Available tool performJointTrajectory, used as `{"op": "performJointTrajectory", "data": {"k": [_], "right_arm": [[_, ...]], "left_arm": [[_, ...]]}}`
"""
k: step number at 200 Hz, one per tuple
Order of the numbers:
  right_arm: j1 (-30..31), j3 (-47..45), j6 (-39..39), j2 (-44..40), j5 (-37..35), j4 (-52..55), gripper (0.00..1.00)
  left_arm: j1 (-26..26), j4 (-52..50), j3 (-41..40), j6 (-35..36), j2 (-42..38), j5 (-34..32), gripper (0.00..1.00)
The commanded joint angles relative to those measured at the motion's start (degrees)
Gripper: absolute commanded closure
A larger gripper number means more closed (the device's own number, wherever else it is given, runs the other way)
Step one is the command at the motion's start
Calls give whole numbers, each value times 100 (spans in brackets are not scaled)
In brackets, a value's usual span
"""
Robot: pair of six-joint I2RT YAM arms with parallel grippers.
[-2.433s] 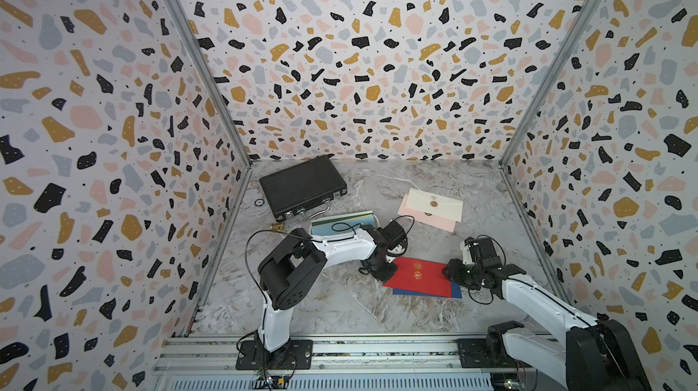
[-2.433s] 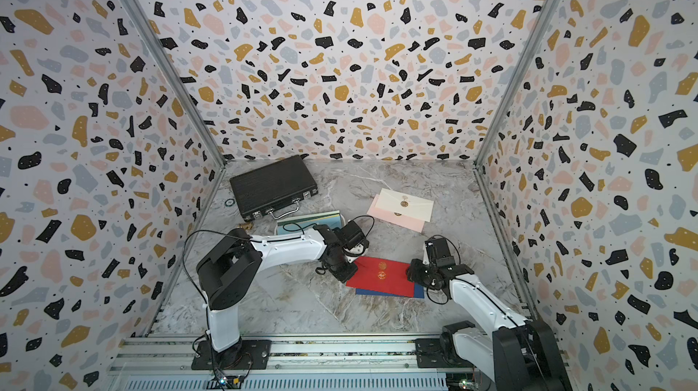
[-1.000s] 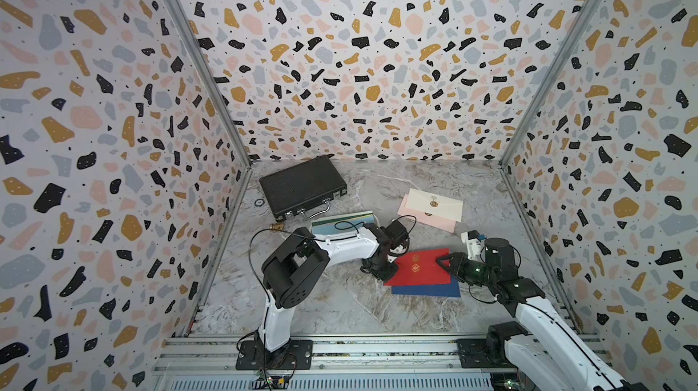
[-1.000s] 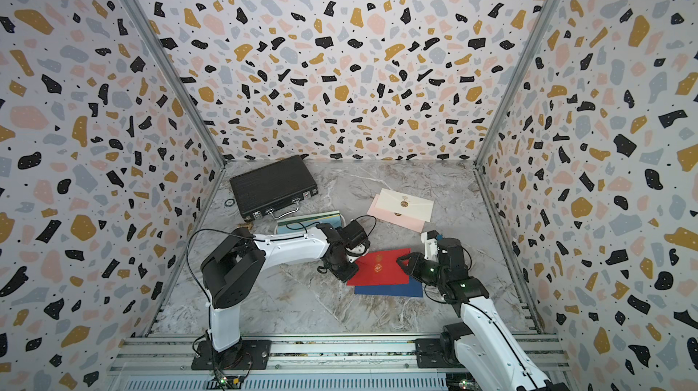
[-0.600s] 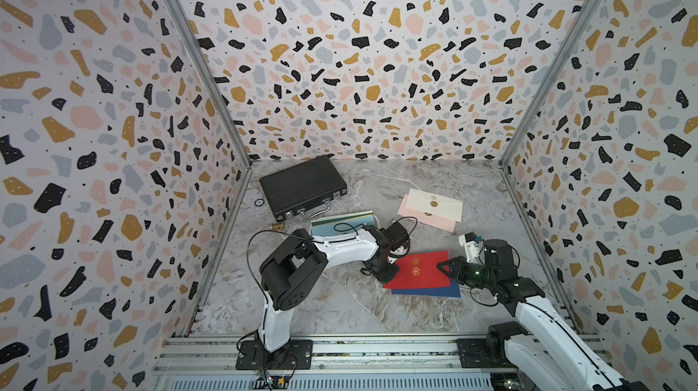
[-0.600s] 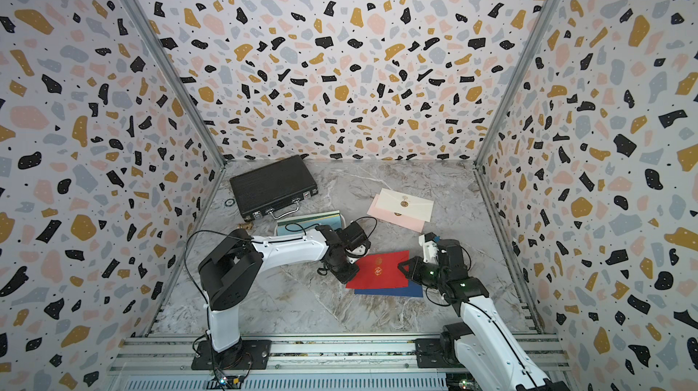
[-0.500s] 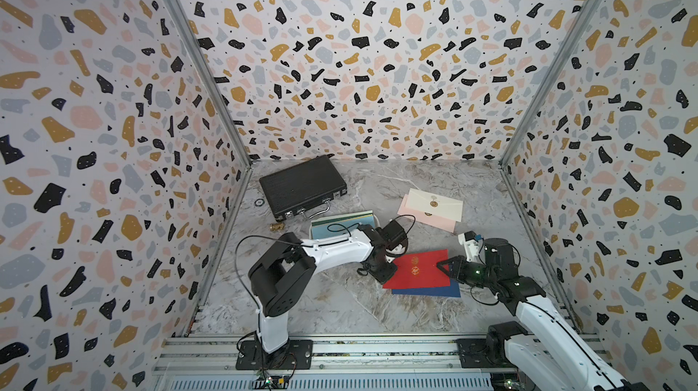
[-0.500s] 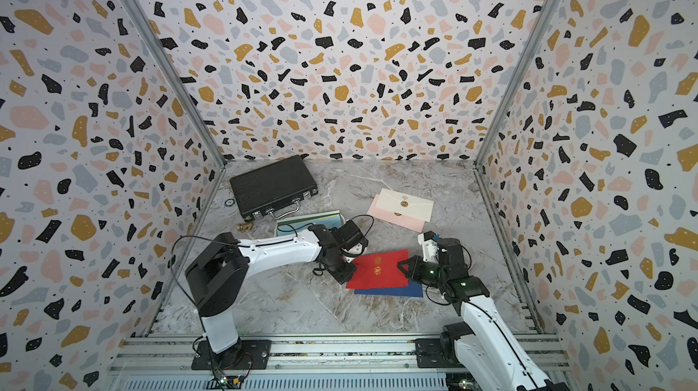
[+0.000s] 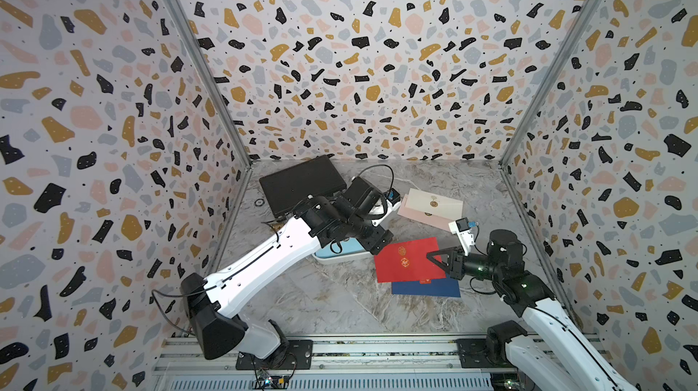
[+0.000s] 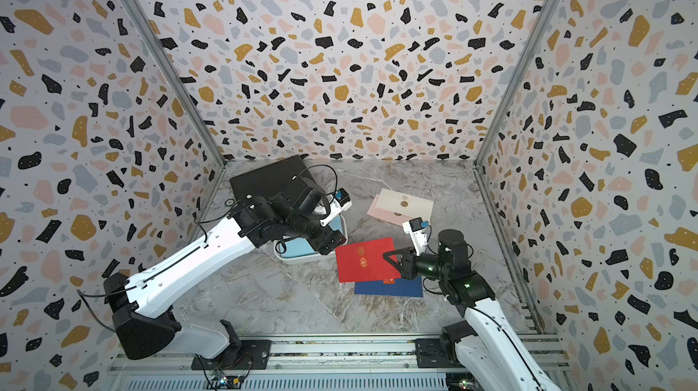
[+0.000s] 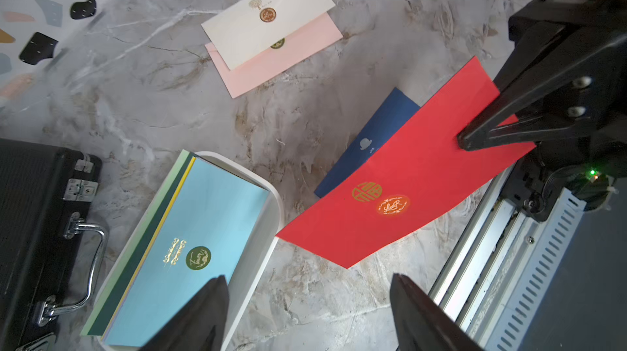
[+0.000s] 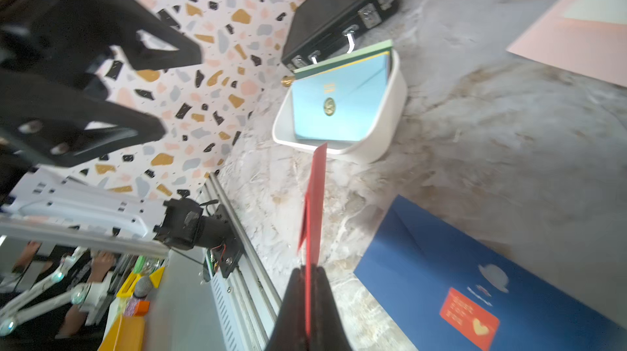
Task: Put the sealed envelopes into the storage box
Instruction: Pick up the envelope from the center of the board, then place the envelope in the storage box.
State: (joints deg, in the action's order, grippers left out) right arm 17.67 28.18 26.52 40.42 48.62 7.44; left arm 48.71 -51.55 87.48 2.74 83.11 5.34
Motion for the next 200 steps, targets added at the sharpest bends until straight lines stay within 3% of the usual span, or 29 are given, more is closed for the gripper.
{"op": "performJointTrajectory", "data": {"k": [1,72,121,158,200], "right_arm": [[162,-71,-218,-46,636,-1041,100],[632,-355,-103,-245,1087,-1918,100],[684,-341,-51,-173,1107,-2080,100],[773,-347,-214,-171,1079,-1860,100],[816,-342,-349,-229,1000,-1634,100]], "left_arm": [[-37,-173,-35,566,24,618,21],[-47,-107,-399,845,116,2218,22],[-74,-327,-620,908,195,2652,41],[-208,-412,-630,949,147,2807,60],[-281,-419,-706,889,99,3016,65]]}}
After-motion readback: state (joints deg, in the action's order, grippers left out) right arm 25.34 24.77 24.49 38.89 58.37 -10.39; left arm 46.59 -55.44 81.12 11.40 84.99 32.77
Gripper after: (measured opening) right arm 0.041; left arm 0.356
